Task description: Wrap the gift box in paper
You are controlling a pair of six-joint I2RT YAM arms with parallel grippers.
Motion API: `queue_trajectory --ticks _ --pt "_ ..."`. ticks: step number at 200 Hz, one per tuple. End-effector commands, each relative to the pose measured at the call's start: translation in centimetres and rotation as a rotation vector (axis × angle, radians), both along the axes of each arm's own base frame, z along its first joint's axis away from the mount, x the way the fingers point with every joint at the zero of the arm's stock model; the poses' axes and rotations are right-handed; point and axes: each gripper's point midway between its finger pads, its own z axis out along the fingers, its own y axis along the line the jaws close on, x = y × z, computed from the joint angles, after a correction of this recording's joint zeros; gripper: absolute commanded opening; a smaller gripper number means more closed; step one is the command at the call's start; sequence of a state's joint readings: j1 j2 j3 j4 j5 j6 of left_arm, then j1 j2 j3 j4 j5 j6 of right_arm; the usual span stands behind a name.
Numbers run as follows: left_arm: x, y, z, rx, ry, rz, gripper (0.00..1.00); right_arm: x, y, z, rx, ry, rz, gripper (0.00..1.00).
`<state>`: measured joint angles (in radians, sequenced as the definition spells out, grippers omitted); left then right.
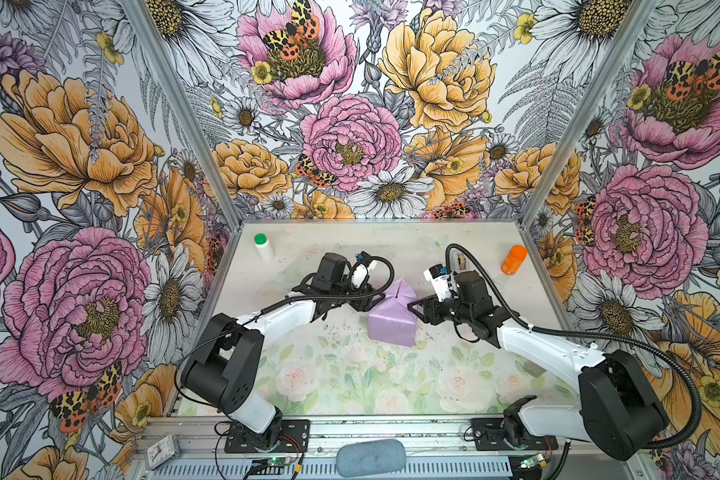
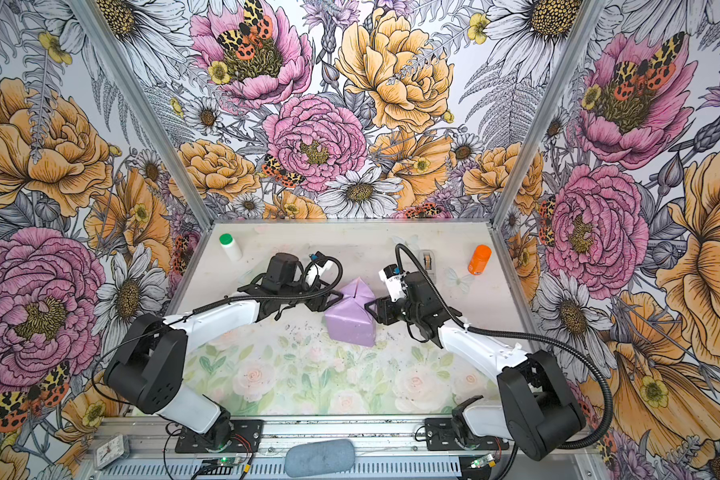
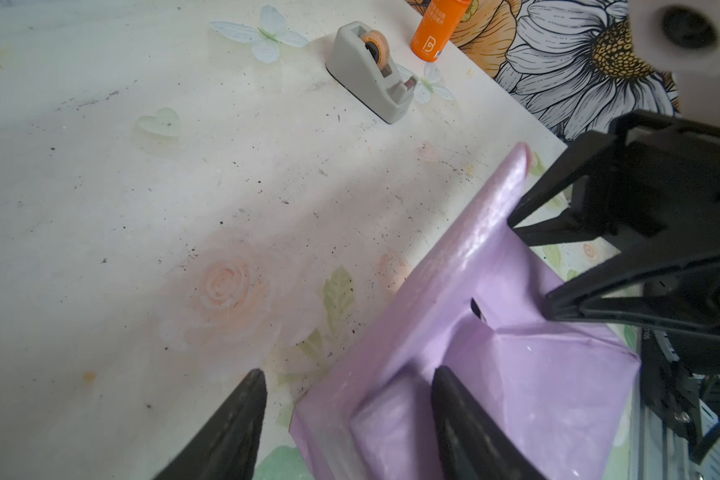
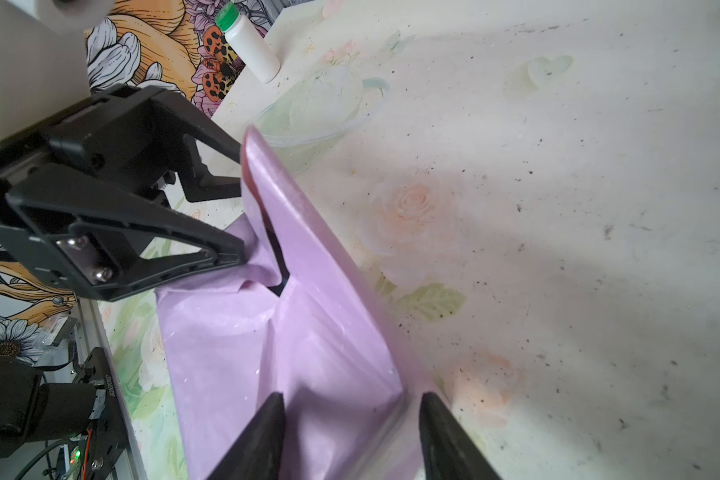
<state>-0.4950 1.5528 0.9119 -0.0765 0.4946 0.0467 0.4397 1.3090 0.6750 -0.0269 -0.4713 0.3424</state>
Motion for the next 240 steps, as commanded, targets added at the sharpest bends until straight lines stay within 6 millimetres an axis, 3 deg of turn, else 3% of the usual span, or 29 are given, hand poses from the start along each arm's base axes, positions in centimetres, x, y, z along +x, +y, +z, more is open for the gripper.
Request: queue_trajectory --ticks 1,107,143,190,240 --pt "-0.7 0.7 -0.6 0.001 0.017 0.017 0.66 -1.8 -0.9 -2.8 -0.075 0.09 0.005 0.53" --pt "-1.7 -0.5 -0.5 -0.072 0.032 -0.017 0.69 -1.7 -0.7 -2.7 -0.069 0.093 0.009 0.53" --pt "-1.5 -1.4 -1.7 -0.042 0.042 -0.026 0.69 -1.6 -0.3 -2.2 -0.046 0.101 0.018 0.54" --pt "-1.0 -0.4 -3.5 0.006 0.056 -0.011 0.65 -1.5 0.2 -1.8 -0.012 0.108 0.026 0.55" --pt "-0.4 -1.6 -1.5 -0.024 -0.009 -0.116 0.64 -1.7 -0.2 -3.4 -0.052 0.123 0.023 0.55"
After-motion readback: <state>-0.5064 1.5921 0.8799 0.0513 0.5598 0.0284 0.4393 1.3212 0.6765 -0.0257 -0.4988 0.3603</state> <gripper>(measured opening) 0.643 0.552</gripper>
